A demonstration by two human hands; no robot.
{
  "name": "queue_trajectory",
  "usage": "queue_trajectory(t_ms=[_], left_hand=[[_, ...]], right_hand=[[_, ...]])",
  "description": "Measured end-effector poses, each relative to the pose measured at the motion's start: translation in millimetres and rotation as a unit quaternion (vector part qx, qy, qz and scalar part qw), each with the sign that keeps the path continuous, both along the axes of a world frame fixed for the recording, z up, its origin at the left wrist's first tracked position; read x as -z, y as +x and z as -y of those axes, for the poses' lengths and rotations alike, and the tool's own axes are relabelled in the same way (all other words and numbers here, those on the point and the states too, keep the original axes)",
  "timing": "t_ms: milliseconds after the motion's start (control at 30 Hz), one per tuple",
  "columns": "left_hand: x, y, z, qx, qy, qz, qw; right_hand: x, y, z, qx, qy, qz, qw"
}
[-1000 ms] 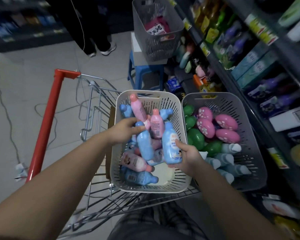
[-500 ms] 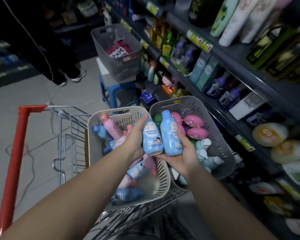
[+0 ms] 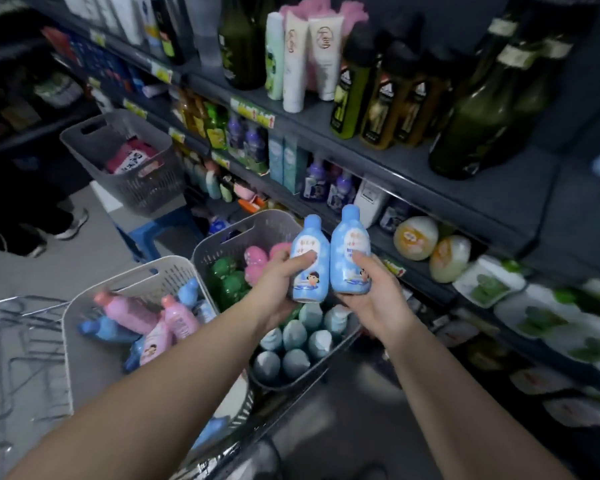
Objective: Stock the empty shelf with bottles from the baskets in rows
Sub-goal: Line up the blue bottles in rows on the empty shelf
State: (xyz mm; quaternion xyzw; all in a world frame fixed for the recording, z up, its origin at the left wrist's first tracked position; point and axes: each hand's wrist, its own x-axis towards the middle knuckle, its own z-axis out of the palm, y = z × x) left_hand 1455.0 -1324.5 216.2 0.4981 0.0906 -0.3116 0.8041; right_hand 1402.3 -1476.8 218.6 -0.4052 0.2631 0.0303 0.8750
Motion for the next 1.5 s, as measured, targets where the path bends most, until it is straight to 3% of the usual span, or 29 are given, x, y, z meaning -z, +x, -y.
queue_trajectory(t_ms=[500, 800, 1200, 1500], left_hand=[[-78.7, -69.7, 257.0, 0.133, -0.023, 0.099, 0.986], [-99.0, -121.6, 400.5, 0.196, 0.047, 0.256, 0.945], [-85.7, -77.1, 494.8, 0.274, 0.07, 0.346, 0.895], [-73.6, 4.5, 561.5, 0.335, 0.046, 0.424, 0.84]], right_hand=[[-90.6, -118.1, 249.4, 0.067, -0.183, 0.049, 0.98], [-106.0, -177.9, 361.4, 0.15, -0.28, 0.046, 0.947], [-98.4, -152.4, 441.6, 0.223, -0.391, 0.016, 0.893], [-73.4, -94.3, 492.0, 0.246, -0.509, -0.033, 0.824]])
